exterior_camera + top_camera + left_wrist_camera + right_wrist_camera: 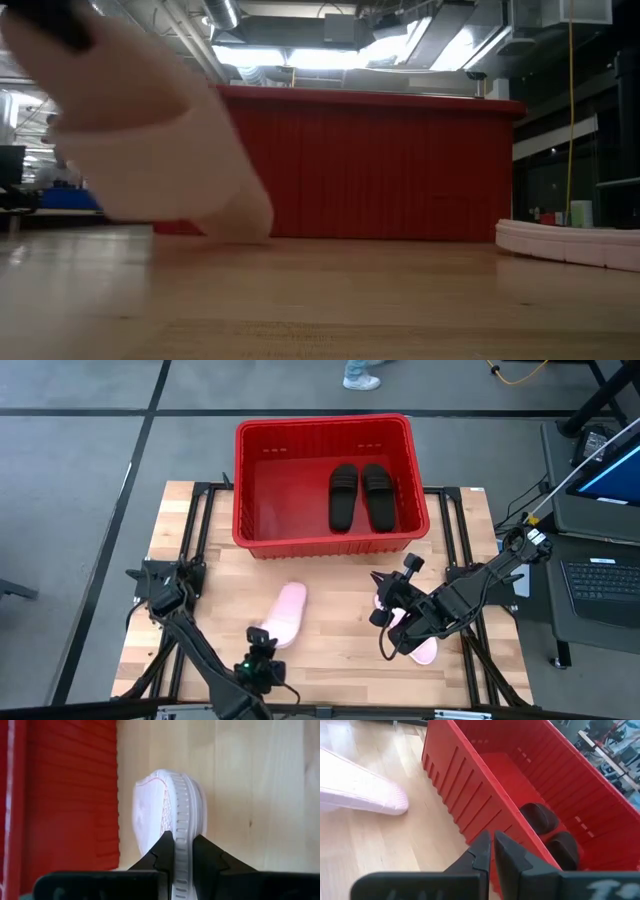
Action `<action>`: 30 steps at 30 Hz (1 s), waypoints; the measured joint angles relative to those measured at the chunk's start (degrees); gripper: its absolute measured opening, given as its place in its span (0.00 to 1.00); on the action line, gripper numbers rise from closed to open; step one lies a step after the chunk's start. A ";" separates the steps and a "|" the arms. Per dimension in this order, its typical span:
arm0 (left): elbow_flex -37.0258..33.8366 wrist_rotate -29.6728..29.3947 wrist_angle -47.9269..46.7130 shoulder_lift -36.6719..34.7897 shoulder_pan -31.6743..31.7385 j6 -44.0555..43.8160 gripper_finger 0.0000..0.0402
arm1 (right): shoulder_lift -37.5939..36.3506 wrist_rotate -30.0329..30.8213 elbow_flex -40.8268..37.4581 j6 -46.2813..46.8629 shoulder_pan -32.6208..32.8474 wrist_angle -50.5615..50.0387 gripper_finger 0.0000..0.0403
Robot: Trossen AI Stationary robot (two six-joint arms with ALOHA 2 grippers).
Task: Pick and place slides into bin
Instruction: Put the left pink slide into the bin
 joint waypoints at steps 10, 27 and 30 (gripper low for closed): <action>12.59 -2.11 0.03 -4.18 4.56 1.06 0.08 | 0.00 0.03 1.63 -11.29 0.76 3.85 0.06; 27.90 -2.48 -0.23 -7.24 10.31 20.12 0.08 | -0.04 0.04 14.55 -30.09 4.88 2.20 0.02; 28.17 -3.35 -0.13 -8.89 11.00 20.06 0.08 | -0.04 -0.02 16.07 -32.12 4.88 2.12 0.01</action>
